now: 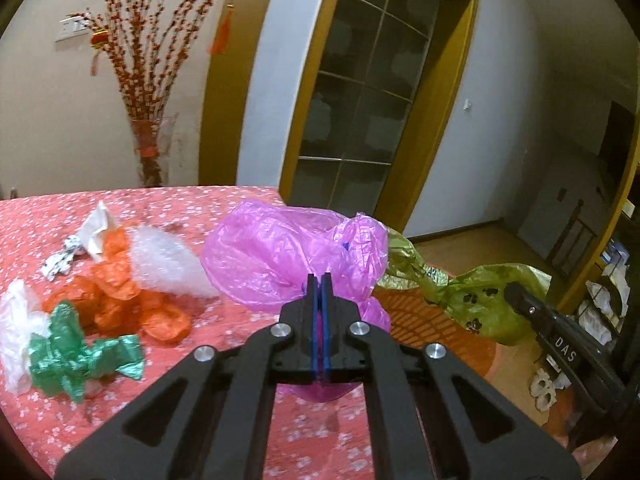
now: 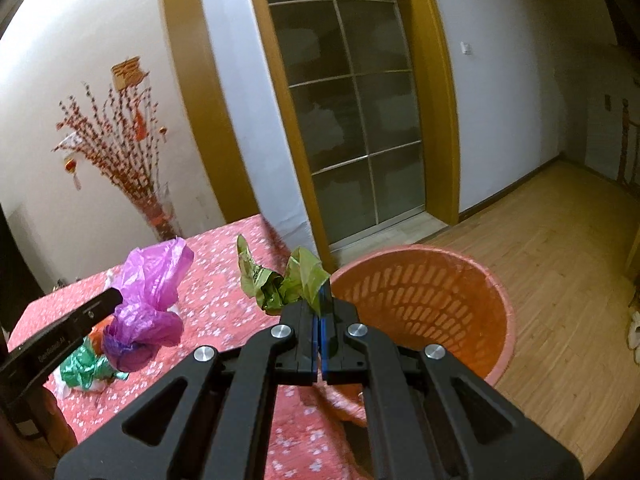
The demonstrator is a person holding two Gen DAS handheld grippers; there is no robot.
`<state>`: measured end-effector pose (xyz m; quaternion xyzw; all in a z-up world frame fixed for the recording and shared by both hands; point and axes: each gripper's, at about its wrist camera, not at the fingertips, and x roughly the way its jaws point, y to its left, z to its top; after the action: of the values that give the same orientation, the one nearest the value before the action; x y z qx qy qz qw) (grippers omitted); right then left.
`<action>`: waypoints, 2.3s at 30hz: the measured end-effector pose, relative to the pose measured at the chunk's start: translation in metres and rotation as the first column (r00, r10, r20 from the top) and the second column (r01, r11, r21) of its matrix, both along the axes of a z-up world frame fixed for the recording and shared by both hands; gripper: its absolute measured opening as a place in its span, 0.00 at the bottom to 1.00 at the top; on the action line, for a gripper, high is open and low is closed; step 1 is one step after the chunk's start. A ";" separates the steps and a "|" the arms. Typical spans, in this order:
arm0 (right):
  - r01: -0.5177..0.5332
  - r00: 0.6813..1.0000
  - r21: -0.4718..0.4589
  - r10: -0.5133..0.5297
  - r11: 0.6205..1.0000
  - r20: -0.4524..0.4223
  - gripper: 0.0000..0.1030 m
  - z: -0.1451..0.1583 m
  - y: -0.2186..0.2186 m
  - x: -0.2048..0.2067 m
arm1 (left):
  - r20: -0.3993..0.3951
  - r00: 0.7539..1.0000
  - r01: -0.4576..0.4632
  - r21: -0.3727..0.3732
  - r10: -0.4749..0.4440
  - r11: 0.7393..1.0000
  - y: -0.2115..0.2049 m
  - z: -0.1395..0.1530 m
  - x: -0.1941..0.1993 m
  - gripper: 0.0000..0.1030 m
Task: Collect trash
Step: 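Carry both held bags over the orange wastebasket, then open both tools to drop the bags into the wastebasket, then move back to the table and grasp the green bag with the right tool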
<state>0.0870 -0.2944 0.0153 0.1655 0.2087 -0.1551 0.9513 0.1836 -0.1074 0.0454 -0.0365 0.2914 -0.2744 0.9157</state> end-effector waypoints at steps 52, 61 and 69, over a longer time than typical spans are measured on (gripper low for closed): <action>0.270 0.959 -0.043 -0.272 0.962 -0.080 0.92 -0.032 -0.097 -0.020 | -0.072 0.997 0.046 0.219 -0.031 0.975 -0.096 -0.081 0.026 0.66; 0.194 0.972 -0.122 -0.208 0.973 -0.112 0.96 -0.024 -0.056 -0.008 | -0.017 0.995 -0.088 0.257 0.095 0.962 -0.021 -0.071 0.015 0.76; -0.023 0.994 -0.114 0.011 0.993 -0.108 0.96 -0.014 0.019 0.016 | 0.042 0.965 -0.263 0.232 0.260 0.937 0.073 -0.049 -0.001 0.76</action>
<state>0.1030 -0.2755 0.0011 0.0999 0.2517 -0.1674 0.9480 0.1830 -0.0342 -0.0037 0.0354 0.3093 -0.1140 0.9434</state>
